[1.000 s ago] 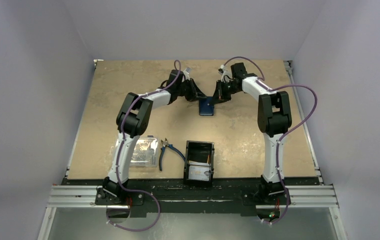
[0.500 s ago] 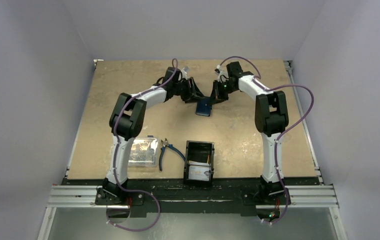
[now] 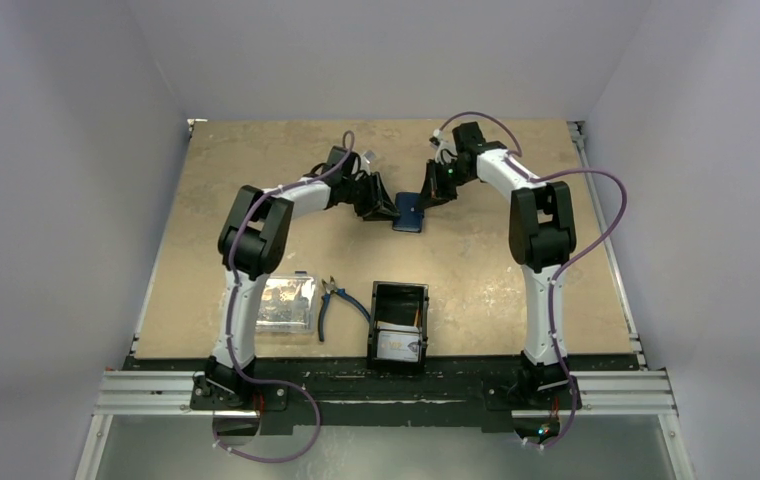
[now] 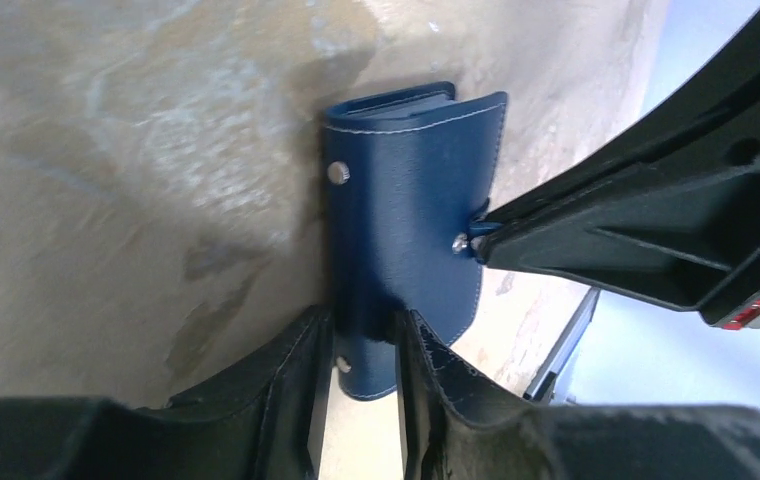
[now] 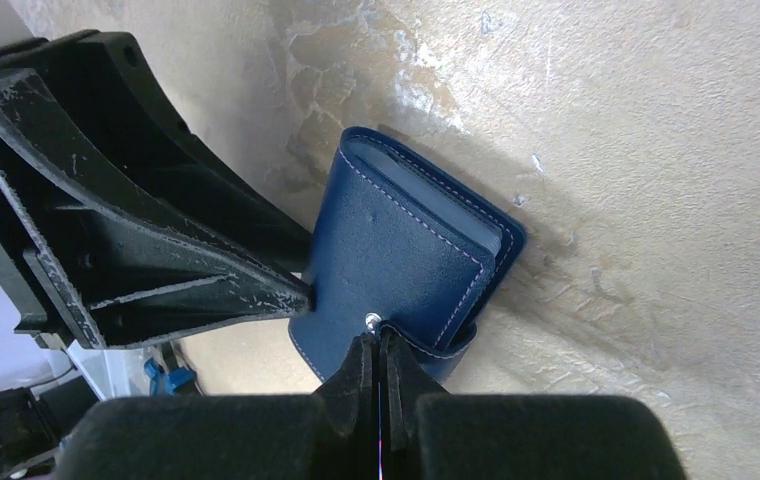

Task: Put the credit cards into the card holder
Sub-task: Close the card holder at the center of the board.

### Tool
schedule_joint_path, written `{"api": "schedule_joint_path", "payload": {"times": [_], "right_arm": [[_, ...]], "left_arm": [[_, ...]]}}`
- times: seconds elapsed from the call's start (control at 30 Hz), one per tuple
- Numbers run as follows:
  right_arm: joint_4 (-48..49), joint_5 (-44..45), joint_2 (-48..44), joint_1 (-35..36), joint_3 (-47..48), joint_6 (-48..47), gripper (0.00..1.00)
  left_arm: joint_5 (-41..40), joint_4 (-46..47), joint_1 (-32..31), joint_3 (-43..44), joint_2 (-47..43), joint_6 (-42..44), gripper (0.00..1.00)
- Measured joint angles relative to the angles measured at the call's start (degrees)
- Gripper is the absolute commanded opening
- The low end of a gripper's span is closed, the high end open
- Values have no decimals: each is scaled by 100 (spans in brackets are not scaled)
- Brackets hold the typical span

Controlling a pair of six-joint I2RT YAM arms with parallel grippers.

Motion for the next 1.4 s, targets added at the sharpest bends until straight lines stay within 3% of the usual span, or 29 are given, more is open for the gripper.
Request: {"api": "schedule_joint_path", "payload": {"times": [0.3, 1.13, 1.4], "right_arm": [[-33, 282, 0, 4, 92, -11, 0], [-229, 1897, -205, 651, 269, -501, 0], [-535, 2964, 17, 1019, 800, -507, 0]], "left_arm": [[184, -122, -96, 363, 223, -13, 15], [332, -879, -98, 1069, 551, 37, 9], [387, -1010, -109, 1266, 660, 44, 8]]}}
